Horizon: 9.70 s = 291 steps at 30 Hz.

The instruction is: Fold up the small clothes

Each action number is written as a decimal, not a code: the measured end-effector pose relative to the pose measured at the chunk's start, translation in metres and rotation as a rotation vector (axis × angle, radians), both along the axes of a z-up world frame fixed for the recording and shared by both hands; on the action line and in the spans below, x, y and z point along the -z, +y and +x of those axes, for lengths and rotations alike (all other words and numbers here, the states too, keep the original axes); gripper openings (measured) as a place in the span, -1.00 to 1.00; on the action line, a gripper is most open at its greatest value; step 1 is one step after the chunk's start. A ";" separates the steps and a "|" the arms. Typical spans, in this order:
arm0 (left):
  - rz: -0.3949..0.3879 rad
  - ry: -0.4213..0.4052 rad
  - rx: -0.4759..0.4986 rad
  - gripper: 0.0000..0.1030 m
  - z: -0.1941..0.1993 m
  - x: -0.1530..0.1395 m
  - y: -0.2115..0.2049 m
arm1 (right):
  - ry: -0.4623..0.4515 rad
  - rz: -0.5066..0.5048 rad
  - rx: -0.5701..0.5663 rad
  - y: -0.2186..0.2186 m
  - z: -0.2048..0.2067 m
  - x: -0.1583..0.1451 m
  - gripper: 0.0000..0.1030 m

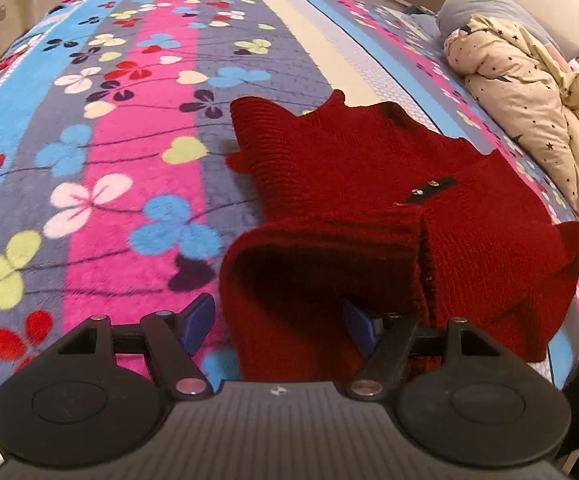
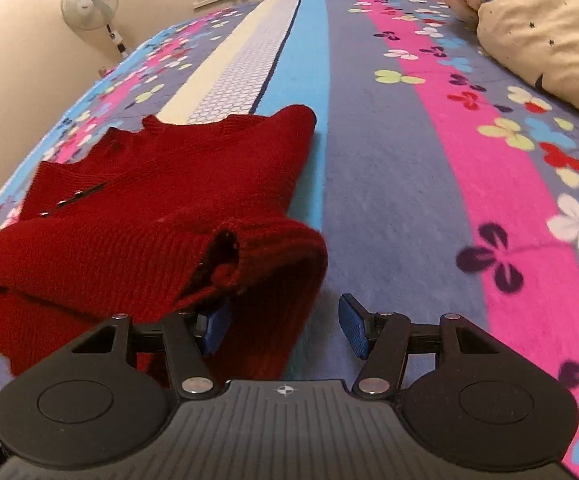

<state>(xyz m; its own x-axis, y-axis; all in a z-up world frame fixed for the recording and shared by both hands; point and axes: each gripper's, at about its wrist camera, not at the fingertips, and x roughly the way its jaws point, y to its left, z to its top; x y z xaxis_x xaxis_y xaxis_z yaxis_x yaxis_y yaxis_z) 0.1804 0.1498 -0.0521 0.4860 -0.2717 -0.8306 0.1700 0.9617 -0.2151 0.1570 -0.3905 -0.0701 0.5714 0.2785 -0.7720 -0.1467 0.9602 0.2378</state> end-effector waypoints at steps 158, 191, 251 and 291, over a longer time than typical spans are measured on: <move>0.036 -0.124 -0.206 0.28 -0.115 -0.029 -0.070 | -0.128 -0.135 0.427 0.037 -0.085 -0.028 0.17; -0.217 -0.004 -0.792 -0.57 -0.094 -0.001 -0.032 | -0.333 -0.068 0.716 -0.040 -0.116 -0.075 0.21; 0.096 -0.141 0.153 0.55 -0.054 0.000 -0.305 | 0.039 0.154 0.175 0.017 -0.072 -0.012 -0.20; -0.324 -0.022 -0.129 0.28 0.094 -0.050 -0.187 | -0.090 0.413 0.171 0.065 -0.030 -0.007 -0.30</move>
